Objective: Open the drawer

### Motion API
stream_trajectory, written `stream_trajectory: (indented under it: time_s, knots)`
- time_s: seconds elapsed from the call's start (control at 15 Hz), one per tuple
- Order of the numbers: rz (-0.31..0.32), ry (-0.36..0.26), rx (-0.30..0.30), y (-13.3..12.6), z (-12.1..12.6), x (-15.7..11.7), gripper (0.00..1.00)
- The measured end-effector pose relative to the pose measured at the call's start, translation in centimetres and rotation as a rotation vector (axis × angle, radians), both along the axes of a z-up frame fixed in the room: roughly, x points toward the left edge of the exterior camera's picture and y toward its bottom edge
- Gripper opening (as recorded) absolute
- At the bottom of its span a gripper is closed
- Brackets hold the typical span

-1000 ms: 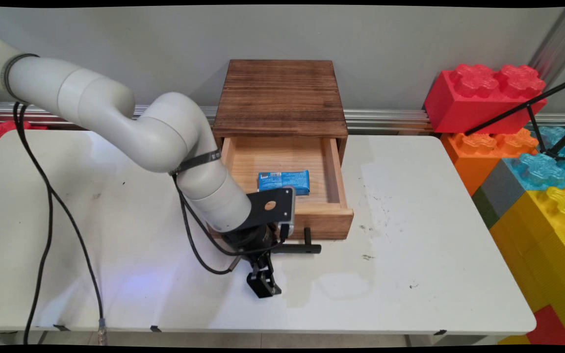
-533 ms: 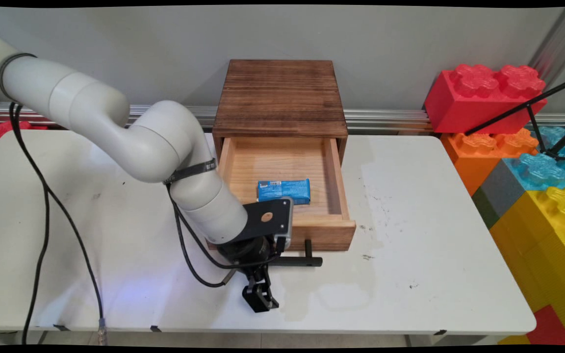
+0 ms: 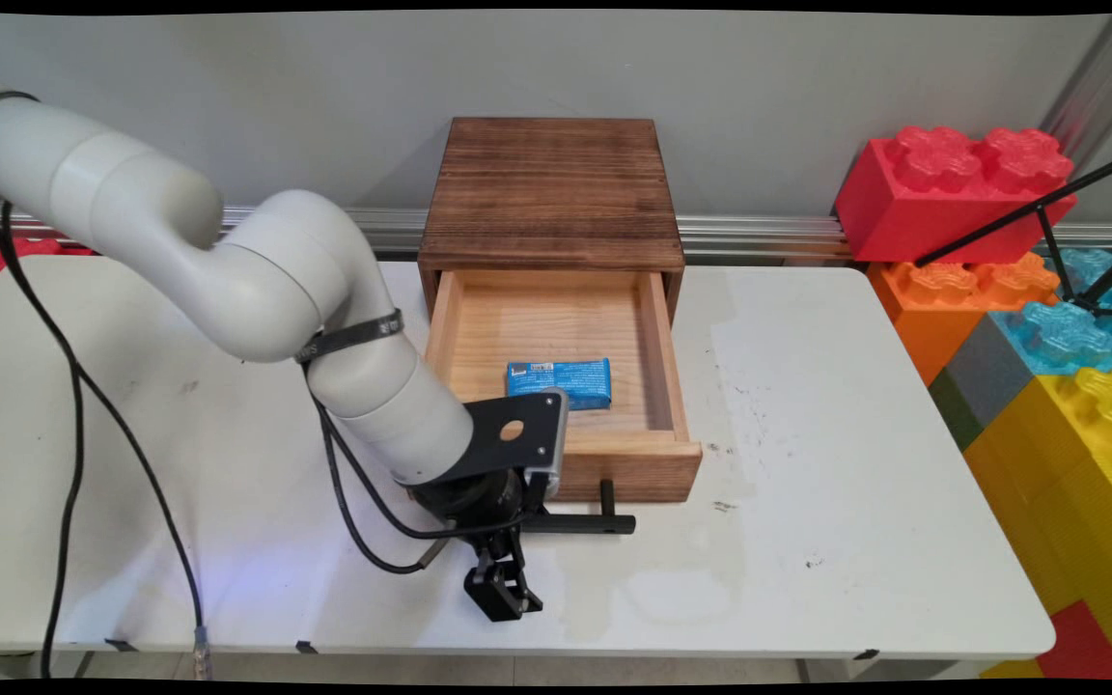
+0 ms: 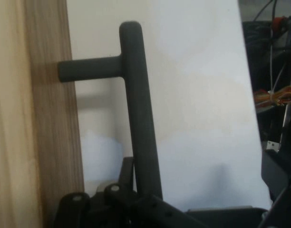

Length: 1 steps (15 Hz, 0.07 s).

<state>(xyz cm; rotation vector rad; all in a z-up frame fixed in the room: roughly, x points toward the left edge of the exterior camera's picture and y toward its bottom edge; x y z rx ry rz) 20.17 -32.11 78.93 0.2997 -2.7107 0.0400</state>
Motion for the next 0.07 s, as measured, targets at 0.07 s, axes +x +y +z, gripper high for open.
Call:
stream_trajectory:
  time_s: [0.07]
  knots:
    - [-0.002, 0.002, -0.006, 0.20, 0.38, 0.12, 1.00]
